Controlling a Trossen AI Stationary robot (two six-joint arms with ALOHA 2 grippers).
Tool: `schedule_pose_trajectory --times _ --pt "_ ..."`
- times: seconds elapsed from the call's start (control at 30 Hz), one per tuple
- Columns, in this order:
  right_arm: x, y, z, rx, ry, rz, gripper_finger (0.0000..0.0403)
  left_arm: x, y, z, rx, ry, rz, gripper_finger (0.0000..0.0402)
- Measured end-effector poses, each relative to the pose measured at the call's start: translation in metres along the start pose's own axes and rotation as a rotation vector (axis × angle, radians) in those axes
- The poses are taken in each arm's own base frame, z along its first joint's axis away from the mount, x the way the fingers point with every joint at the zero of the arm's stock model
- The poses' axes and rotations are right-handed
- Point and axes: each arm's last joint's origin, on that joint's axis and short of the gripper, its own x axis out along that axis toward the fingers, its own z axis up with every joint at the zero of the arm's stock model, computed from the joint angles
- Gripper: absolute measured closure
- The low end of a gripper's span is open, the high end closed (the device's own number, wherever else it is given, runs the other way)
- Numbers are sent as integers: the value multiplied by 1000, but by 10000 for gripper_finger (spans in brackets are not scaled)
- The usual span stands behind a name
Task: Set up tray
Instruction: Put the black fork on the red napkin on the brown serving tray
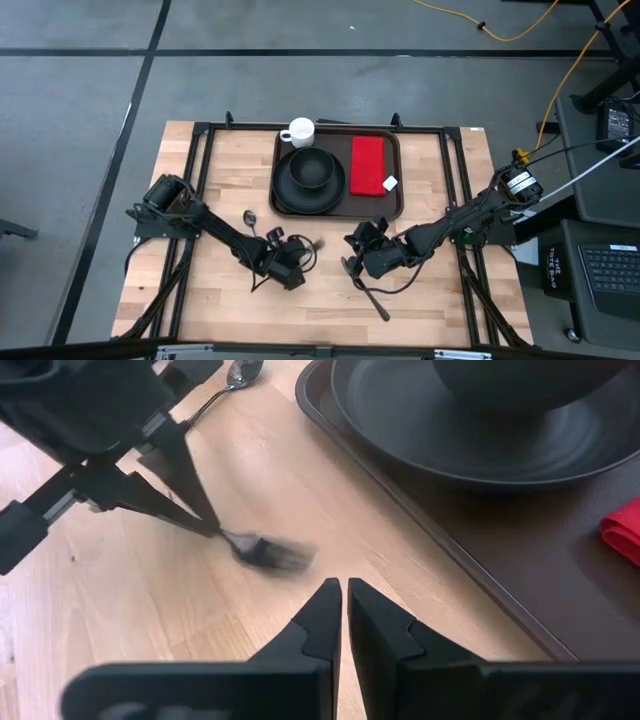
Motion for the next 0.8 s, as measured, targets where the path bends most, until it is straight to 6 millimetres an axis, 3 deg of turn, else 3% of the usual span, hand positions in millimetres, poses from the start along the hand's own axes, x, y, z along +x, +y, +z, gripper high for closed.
schedule_pose_trajectory --times 0.4,0.8 --pt "0 0 0 1 0 0 375 -8 -7 -9 66 -41 14 397" --pt "-1 6 2 91 -10 58 375 -47 -4 8 110 -312 108 398"
